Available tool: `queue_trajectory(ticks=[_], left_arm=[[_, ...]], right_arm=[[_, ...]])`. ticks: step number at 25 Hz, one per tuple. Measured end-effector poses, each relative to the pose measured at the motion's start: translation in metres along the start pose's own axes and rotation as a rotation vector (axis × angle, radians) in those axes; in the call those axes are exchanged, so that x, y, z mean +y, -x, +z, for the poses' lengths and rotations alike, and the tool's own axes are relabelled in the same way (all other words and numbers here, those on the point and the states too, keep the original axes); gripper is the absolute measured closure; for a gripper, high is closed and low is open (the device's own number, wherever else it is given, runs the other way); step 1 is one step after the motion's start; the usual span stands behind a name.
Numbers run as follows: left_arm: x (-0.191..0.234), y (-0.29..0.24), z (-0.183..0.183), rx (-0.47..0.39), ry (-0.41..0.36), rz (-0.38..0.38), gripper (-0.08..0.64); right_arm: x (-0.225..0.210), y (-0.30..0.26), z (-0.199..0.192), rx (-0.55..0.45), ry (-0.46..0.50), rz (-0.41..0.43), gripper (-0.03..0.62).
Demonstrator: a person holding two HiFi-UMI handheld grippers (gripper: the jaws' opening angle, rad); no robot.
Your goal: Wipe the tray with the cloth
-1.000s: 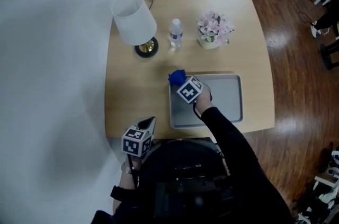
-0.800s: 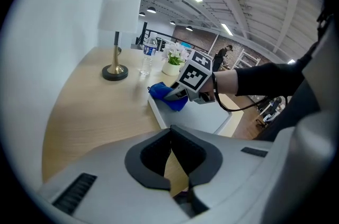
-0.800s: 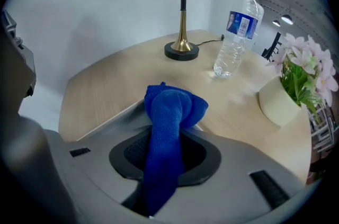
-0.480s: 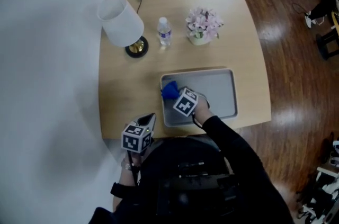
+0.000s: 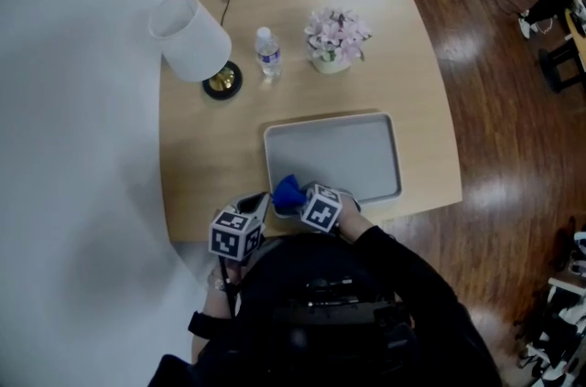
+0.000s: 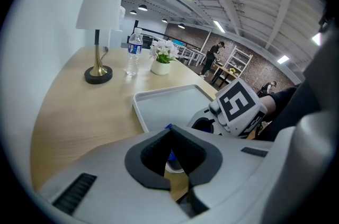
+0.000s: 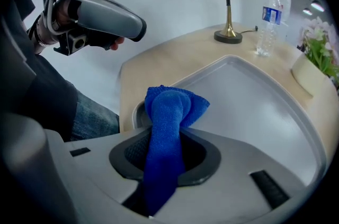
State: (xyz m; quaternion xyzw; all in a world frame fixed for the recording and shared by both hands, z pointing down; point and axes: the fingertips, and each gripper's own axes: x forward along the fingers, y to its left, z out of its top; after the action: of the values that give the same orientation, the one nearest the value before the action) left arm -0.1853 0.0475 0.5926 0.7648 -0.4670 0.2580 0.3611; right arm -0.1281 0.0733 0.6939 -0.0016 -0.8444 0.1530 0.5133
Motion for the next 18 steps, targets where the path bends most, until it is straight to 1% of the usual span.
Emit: queue_trajectory(ticks=[2, 4, 6, 10, 12, 15, 18], left_arm=[[-0.002, -0.001, 0.004, -0.004, -0.004, 0.000, 0.560], [-0.005, 0.000, 0.008, -0.005, -0.003, 0.004, 0.560], [-0.005, 0.002, 0.011, -0.006, 0.000, 0.013, 0.560], [-0.004, 0.003, 0.012, -0.007, 0.013, 0.034, 0.560], [-0.004, 0.004, 0.011, -0.005, 0.019, 0.046, 0.560], [-0.006, 0.004, 0.012, -0.013, 0.021, 0.057, 0.560], [-0.011, 0.003, 0.012, 0.001, 0.019, 0.054, 0.560]], right_arm=[[-0.003, 0.002, 0.002, -0.010, -0.009, 0.013, 0.486], [-0.017, 0.009, 0.007, -0.028, -0.025, -0.004, 0.486], [-0.045, 0.019, 0.012, -0.040, -0.046, -0.057, 0.486], [-0.119, 0.043, 0.025, -0.050, -0.072, -0.186, 0.486], [-0.151, 0.049, 0.032, -0.043, -0.083, -0.225, 0.486], [-0.181, 0.046, 0.034, -0.009, -0.114, -0.236, 0.486], [-0.191, 0.042, 0.034, 0.014, -0.129, -0.232, 0.486]])
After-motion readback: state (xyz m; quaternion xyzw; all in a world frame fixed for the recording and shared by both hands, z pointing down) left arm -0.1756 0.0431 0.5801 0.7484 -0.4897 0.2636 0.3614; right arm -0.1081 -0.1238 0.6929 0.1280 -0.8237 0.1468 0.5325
